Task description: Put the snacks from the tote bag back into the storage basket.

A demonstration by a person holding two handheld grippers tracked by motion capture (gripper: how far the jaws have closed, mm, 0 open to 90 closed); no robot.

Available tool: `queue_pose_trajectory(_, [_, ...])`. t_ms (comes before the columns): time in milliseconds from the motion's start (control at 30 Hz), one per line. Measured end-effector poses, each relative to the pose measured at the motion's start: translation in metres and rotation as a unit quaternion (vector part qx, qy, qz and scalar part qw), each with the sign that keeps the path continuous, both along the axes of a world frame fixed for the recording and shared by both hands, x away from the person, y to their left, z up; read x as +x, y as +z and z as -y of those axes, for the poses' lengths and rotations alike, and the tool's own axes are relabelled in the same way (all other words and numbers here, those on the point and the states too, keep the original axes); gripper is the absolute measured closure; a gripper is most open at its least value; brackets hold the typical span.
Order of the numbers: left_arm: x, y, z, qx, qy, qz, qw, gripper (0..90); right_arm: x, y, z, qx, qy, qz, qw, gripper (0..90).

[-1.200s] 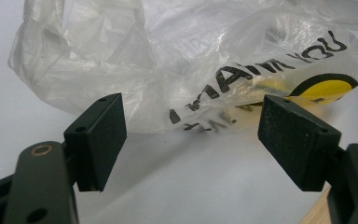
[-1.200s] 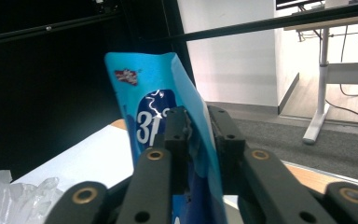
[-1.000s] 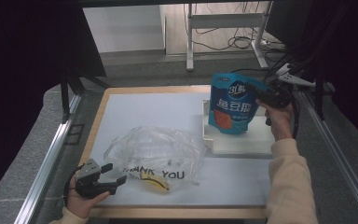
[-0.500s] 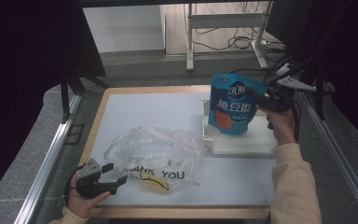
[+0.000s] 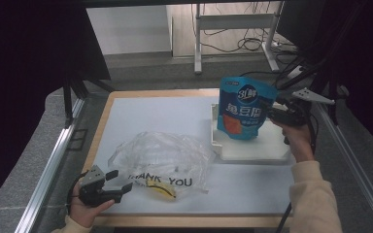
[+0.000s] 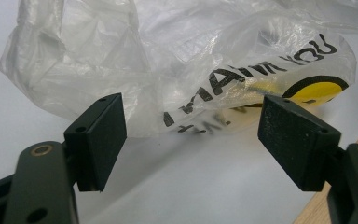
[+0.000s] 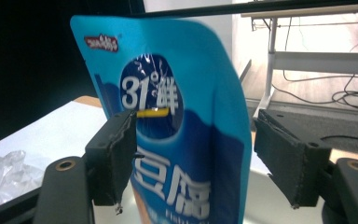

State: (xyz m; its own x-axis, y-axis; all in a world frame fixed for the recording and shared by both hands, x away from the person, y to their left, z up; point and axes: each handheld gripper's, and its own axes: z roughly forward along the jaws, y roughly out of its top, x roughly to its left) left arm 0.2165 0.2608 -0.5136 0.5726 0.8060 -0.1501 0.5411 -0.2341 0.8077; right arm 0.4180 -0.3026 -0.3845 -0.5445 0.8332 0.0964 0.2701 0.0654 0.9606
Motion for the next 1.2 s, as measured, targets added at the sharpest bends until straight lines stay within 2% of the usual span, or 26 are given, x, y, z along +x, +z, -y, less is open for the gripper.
queue_pose_trajectory(300, [0.000, -0.001, -0.001, -0.003, -0.002, -0.001, 1.0000, 23.5, -0.020, -0.013, 0.008, 0.000, 0.000, -0.020, 0.9998, 27.7])
queue_pose_trajectory(567, [0.000, -0.001, -0.001, -0.004, -0.004, -0.002, 1.0000, 23.5, -0.044, -0.027, 0.001, -0.011, 0.010, -0.035, 0.9993, 27.5])
queue_pose_trajectory(867, [-0.001, -0.001, -0.001, -0.003, -0.002, 0.001, 1.0000, 23.5, -0.077, -0.047, -0.016, -0.015, 0.053, -0.035, 0.9979, 27.4])
queue_pose_trajectory(1100, [-0.001, 0.000, 0.000, 0.000, -0.001, 0.002, 1.0000, 23.5, -0.100, -0.070, -0.038, -0.027, 0.092, -0.047, 0.9943, 27.4])
queue_pose_trajectory(1200, [-0.002, 0.000, 0.000, 0.000, -0.001, 0.002, 1.0000, 23.5, -0.108, -0.079, -0.047, -0.024, 0.109, -0.053, 0.9923, 27.4])
